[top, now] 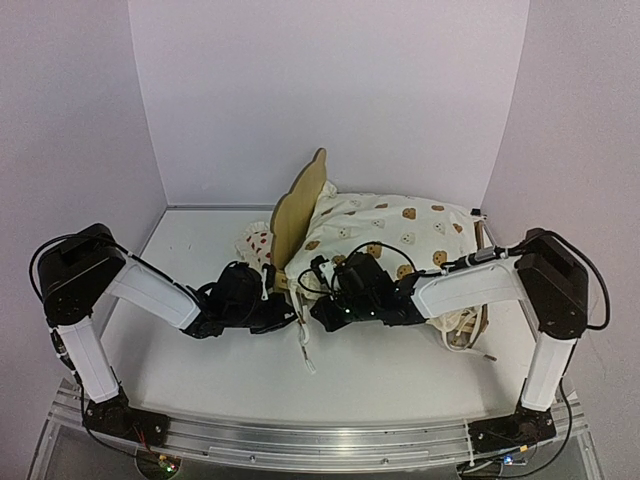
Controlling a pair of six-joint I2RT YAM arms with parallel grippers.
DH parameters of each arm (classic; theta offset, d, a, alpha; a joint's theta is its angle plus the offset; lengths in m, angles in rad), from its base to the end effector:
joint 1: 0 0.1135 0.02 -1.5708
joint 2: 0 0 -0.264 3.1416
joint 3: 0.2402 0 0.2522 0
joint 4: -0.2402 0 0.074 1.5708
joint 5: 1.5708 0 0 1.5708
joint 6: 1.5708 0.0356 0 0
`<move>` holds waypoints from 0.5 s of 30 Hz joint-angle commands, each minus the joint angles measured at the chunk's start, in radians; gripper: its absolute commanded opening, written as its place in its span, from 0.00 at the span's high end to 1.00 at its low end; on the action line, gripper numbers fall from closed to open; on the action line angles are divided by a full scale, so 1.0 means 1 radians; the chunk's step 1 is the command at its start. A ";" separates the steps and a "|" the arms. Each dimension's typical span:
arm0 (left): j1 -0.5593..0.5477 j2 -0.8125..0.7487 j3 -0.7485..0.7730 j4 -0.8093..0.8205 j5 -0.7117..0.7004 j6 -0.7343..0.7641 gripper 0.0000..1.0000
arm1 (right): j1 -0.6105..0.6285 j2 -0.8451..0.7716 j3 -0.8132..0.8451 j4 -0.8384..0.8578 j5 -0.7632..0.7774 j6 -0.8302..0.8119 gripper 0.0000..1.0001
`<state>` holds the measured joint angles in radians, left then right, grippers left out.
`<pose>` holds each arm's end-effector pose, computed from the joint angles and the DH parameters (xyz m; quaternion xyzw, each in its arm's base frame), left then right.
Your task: Set up the pet bed
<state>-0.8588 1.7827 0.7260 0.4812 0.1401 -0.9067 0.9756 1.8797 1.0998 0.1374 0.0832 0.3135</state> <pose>0.2183 -0.2606 0.1283 0.0124 0.8771 -0.4069 0.2549 0.2291 0.3331 0.1698 -0.2728 0.8510 0.2390 0.3799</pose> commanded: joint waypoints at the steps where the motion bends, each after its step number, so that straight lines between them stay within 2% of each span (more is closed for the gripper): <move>1: 0.012 0.007 0.050 0.045 0.016 0.023 1.00 | -0.002 0.069 0.063 -0.022 0.010 -0.032 0.87; 8: 0.014 -0.003 0.054 0.038 0.020 0.023 1.00 | 0.001 0.128 0.121 -0.025 -0.048 -0.047 0.87; 15: 0.018 -0.027 0.055 0.023 0.024 0.017 1.00 | 0.001 0.147 0.133 -0.008 -0.098 -0.072 0.82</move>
<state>-0.8523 1.7836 0.7323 0.4753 0.1555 -0.9058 0.9756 2.0107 1.1986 0.1113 0.0372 0.2676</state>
